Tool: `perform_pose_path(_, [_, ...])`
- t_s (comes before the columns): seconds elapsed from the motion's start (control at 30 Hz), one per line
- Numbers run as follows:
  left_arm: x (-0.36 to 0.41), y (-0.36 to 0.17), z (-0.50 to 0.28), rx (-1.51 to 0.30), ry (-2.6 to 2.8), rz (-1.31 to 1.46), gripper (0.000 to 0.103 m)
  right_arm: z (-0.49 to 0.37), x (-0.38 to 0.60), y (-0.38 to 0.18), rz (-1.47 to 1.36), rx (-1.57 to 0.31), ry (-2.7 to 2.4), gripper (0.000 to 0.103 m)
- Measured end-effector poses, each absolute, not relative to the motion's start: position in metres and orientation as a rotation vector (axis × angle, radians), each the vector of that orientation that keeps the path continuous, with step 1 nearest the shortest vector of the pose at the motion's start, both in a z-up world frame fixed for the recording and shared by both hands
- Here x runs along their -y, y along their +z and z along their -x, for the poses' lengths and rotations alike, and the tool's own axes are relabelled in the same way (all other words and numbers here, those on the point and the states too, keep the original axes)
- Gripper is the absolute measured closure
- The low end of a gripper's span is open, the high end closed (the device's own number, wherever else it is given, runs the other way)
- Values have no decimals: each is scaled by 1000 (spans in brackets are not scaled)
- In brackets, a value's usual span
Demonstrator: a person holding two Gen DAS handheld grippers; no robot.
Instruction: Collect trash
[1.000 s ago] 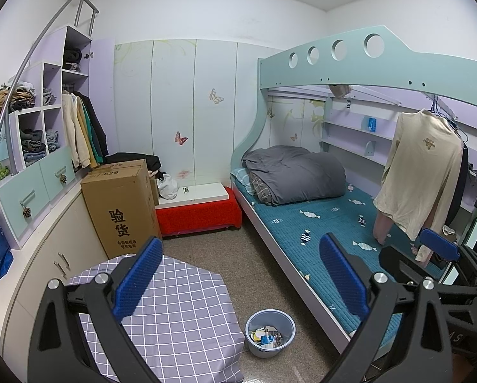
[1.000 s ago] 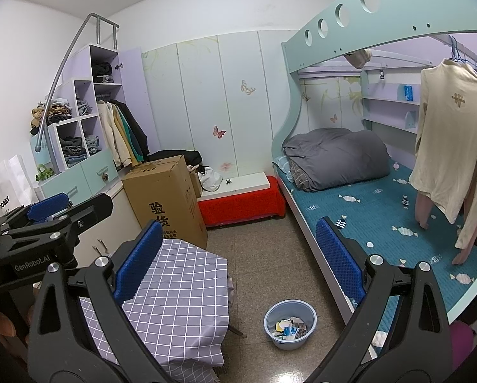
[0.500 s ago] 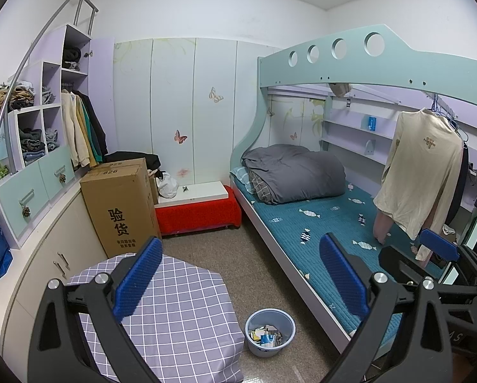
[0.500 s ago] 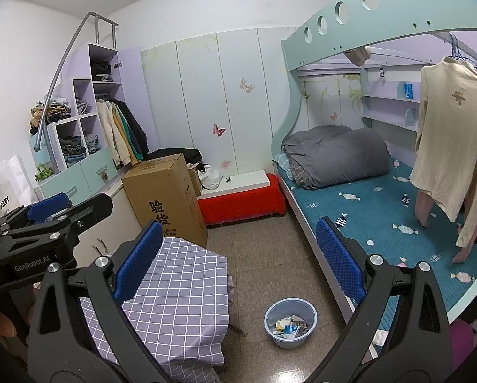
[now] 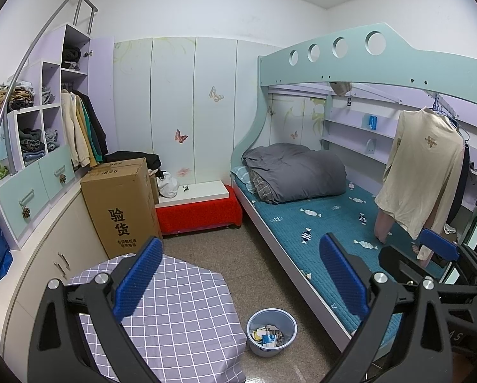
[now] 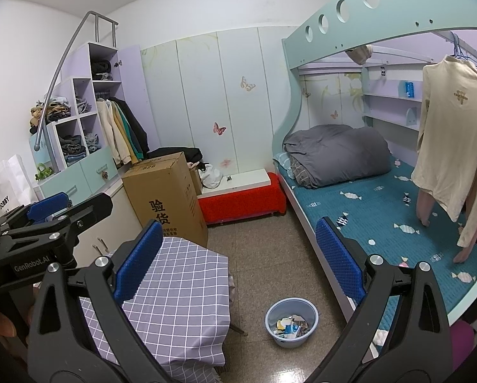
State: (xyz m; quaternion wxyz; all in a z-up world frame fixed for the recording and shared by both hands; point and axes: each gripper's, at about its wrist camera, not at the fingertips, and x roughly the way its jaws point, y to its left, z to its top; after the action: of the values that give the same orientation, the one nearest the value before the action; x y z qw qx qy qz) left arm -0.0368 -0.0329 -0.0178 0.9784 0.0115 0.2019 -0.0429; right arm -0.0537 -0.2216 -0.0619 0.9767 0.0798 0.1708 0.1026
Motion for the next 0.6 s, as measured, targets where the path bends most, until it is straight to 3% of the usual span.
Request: perform_pose_path(0.6, [22, -23, 32, -412, -85, -20, 6, 36, 216, -60, -155, -360, 218, 9])
